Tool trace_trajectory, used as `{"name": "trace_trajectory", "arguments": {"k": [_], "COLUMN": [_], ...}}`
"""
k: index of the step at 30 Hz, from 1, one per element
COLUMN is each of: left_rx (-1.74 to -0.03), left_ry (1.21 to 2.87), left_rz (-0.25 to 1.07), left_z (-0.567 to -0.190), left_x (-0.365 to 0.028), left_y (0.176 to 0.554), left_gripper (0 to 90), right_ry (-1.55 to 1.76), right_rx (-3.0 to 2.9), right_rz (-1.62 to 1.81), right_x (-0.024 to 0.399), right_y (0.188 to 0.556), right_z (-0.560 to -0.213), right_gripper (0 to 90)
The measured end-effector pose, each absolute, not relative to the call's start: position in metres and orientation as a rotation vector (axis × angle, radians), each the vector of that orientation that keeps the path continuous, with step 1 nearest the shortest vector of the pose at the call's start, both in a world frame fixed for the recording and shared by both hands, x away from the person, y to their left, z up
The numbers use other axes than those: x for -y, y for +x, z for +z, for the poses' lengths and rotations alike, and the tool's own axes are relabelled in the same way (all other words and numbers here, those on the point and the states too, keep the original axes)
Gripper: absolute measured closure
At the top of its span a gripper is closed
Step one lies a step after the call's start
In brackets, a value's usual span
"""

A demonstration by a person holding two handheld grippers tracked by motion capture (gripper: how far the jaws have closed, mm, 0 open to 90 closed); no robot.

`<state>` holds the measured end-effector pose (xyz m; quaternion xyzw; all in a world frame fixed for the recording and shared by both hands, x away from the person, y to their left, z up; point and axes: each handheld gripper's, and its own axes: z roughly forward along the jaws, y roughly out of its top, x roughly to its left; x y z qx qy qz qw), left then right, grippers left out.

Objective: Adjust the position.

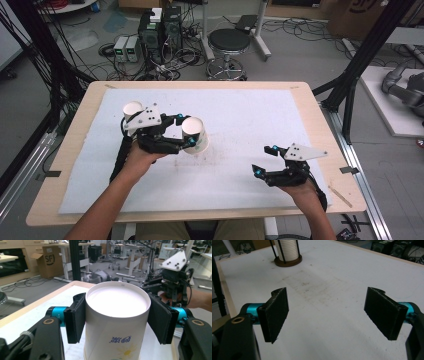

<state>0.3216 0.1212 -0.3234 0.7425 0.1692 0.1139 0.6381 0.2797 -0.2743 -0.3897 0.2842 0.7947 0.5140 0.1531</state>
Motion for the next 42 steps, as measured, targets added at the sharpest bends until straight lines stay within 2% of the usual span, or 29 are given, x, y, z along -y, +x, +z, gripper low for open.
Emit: {"name": "trace_trajectory", "arguments": {"k": [25, 42], "left_rx": [-0.264, -0.216], "left_ry": [1.749, 1.730], "left_rz": [0.118, 0.043], "left_z": [-0.346, -0.352], "left_x": [-0.074, -0.065], "left_y": [0.310, 0.307], "left_gripper": [36.1, 36.6], "right_ry": [0.548, 0.421], "right_rx": [-2.420, -2.485], "right_rz": [1.658, 1.719], "right_x": [0.223, 0.196], "right_y": [0.290, 0.294], "right_z": [-0.383, -0.383], "right_gripper": [20.5, 22.7]}}
